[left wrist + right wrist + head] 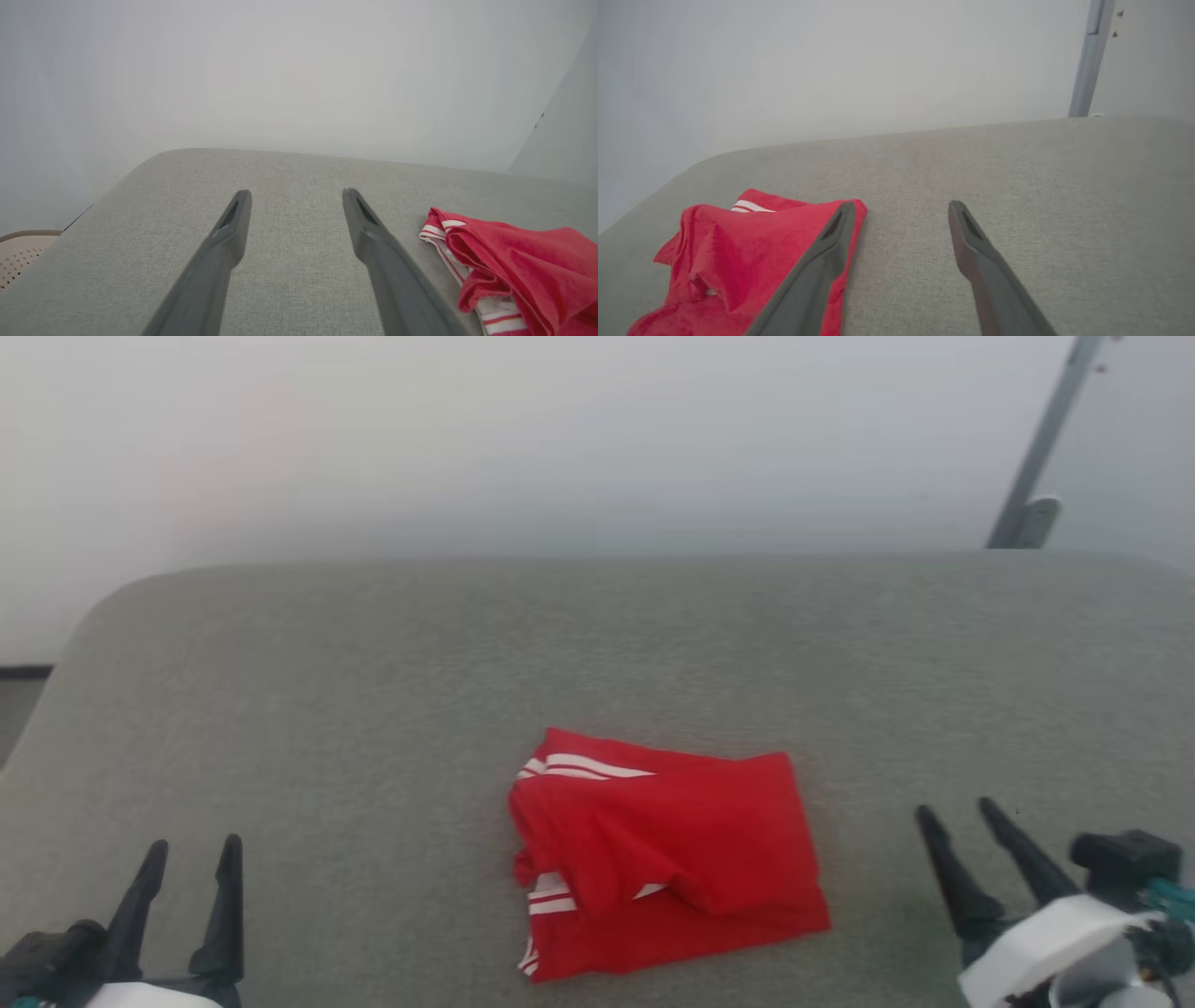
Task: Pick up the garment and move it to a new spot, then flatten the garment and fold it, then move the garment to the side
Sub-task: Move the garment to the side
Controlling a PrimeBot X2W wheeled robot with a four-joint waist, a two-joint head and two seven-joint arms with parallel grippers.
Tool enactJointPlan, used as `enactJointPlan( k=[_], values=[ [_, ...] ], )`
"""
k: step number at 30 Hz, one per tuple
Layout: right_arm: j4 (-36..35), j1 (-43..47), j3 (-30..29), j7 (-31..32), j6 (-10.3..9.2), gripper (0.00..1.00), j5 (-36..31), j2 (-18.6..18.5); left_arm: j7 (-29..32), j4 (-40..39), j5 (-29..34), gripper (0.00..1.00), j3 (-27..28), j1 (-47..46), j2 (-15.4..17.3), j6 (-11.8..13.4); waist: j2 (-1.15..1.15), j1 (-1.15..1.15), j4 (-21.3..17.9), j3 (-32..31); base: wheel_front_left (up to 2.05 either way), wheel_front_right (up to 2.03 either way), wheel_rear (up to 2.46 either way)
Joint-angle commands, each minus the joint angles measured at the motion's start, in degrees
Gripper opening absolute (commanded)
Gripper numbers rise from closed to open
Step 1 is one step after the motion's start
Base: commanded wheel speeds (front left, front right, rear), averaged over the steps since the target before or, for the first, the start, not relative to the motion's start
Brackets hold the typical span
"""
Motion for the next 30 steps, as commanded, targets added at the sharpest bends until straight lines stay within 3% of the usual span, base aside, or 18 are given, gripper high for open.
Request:
enactJointPlan(
  k=[1,13,25,26,27,30],
  values=[
    [0.08,-1.03,0.48,0.91,-0.02,1.00,0.60,-0.27,-0.22,-0.10,-0.54,1.00,-0.36,-0.82,-0.02,-0.12,0.00,0.00,1.60,0.64,0.00,0.00,0.00],
    [4.52,-6.28,6.16,13.99,-0.02,1.00,4.47,-3.14,-0.22,-0.12,-0.36,1.00,-4.49,-4.32,-1.06,-0.12,0.00,0.00,9.73,4.93,0.00,0.00,0.00],
    [10.60,-10.90,6.79,31.74,-0.02,1.00,6.79,-2.30,-0.23,0.96,-0.90,1.00,-5.90,-6.70,-1.98,-0.12,0.00,0.00,12.67,7.92,0.00,0.00,0.00],
    [10.38,-11.33,7.41,33.15,-0.01,0.45,6.60,-2.37,-0.23,1.06,-0.82,1.00,-6.05,-6.92,-2.01,-0.12,0.00,0.00,12.79,8.09,0.00,0.00,0.00],
    [10.50,-11.53,7.14,34.08,-0.02,0.00,6.77,-2.38,-0.23,1.13,-0.84,1.00,-6.22,-7.13,-2.05,-0.12,0.00,0.00,12.88,8.25,0.00,0.00,0.00],
    [10.13,-12.30,6.36,35.96,-0.02,0.00,6.36,-2.36,-0.23,1.33,-0.87,1.00,-6.55,-7.66,-2.06,-0.12,0.00,0.00,12.93,8.73,0.00,0.00,0.00]
  ],
)
